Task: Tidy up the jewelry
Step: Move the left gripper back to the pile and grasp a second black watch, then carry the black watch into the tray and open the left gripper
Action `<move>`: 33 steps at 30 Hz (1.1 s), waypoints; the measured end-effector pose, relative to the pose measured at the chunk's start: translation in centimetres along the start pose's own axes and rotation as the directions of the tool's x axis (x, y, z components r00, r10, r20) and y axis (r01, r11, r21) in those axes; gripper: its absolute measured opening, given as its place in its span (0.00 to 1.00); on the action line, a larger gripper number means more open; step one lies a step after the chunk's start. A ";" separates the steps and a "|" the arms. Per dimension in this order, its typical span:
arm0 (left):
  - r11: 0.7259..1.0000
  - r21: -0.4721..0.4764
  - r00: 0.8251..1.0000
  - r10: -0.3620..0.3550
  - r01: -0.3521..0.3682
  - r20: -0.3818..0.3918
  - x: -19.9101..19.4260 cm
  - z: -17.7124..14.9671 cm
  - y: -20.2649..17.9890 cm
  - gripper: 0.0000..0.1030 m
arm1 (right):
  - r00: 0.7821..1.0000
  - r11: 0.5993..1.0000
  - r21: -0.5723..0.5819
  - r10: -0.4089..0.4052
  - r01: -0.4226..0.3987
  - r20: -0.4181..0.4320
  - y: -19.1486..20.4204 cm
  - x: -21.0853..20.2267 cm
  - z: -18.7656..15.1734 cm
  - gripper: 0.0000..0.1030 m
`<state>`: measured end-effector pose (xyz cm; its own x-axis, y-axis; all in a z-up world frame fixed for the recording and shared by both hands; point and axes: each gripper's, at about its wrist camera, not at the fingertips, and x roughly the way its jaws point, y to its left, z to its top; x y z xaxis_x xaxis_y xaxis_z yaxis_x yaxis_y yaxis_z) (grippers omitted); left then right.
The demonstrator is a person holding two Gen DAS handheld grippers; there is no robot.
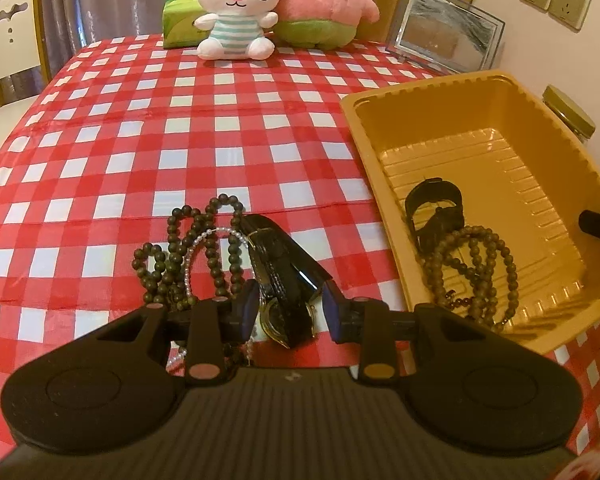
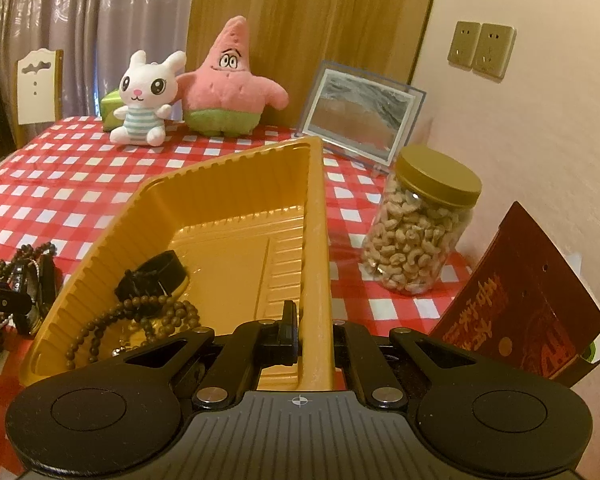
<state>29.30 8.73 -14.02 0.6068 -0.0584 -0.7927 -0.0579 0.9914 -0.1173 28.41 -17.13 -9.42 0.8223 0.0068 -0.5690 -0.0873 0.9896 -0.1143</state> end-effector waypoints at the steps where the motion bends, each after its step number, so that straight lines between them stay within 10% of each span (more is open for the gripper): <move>1: 1.000 0.001 1.000 0.000 0.000 0.001 0.1 0.1 0.0 0.30 | 1.000 1.000 -0.001 -0.002 0.002 0.004 0.0 0.1 0.1 0.03; 33: 0.997 -0.052 0.994 -0.048 0.054 0.099 -4.0 3.0 -1.2 0.11 | 0.999 0.999 0.012 -0.034 0.034 0.023 0.3 1.2 0.1 0.03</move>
<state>29.32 8.16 -8.90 0.6845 -0.0941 -0.7229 -0.0668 0.9794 -0.1907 29.38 -16.77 -10.05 0.8374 -0.0237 -0.5461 -0.0525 0.9909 -0.1236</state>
